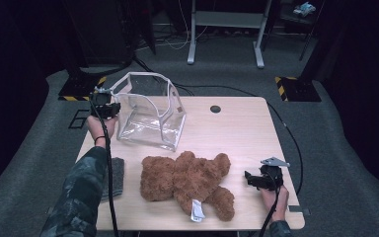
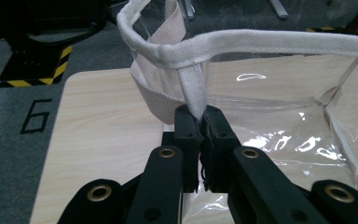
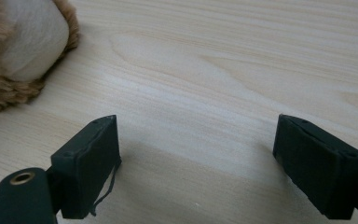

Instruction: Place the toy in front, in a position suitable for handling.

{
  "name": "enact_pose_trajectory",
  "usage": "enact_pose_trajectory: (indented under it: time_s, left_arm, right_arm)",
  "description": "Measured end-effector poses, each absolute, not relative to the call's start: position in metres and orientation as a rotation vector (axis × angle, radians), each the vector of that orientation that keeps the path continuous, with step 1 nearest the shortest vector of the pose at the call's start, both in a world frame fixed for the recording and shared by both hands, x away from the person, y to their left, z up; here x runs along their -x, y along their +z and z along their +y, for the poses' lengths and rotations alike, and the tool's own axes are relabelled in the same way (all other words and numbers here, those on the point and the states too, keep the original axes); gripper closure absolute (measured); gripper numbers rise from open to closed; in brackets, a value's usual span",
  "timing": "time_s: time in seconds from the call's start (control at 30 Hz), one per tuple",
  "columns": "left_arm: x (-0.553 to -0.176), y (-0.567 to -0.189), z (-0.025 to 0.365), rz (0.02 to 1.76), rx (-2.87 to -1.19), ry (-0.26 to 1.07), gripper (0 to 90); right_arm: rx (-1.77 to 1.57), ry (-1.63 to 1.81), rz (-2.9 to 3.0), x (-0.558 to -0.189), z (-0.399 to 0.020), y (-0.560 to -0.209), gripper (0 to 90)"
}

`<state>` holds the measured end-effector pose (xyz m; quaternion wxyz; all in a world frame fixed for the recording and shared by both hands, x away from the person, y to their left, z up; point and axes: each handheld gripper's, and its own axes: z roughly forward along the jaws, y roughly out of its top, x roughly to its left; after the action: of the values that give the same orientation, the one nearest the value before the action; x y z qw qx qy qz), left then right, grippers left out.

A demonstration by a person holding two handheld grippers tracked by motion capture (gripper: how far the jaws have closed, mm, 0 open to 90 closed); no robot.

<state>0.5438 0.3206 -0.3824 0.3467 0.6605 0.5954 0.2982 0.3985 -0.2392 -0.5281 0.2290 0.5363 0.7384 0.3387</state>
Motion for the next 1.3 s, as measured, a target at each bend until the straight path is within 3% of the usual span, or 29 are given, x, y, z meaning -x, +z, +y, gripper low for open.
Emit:
enact_pose_trajectory:
  time_s: [0.47,0.63,0.73,0.97,1.3]
  left_arm:
    - [-0.534,-0.38,0.345,1.615,-1.678,0.768,83.8]
    - [-0.528,-0.377,0.346,1.639,-1.671,0.715,51.0]
    - [-0.52,-0.373,0.343,1.617,-1.678,0.707,38.8]
    - [-0.499,-0.373,0.327,1.515,-1.744,0.686,30.2]
    - [-0.505,-0.356,0.319,1.474,-1.726,0.705,27.5]
  right_arm:
    - [-1.481,0.933,2.035,-0.398,-0.239,-0.528,13.7]
    - [-1.483,0.937,2.034,-0.398,-0.239,-0.528,13.7]
    - [-1.483,0.936,2.035,-0.398,-0.239,-0.528,13.7]
    - [-1.48,0.937,2.037,-0.398,-0.239,-0.528,13.7]
    - [-1.483,0.935,2.036,-0.398,-0.239,-0.528,13.7]
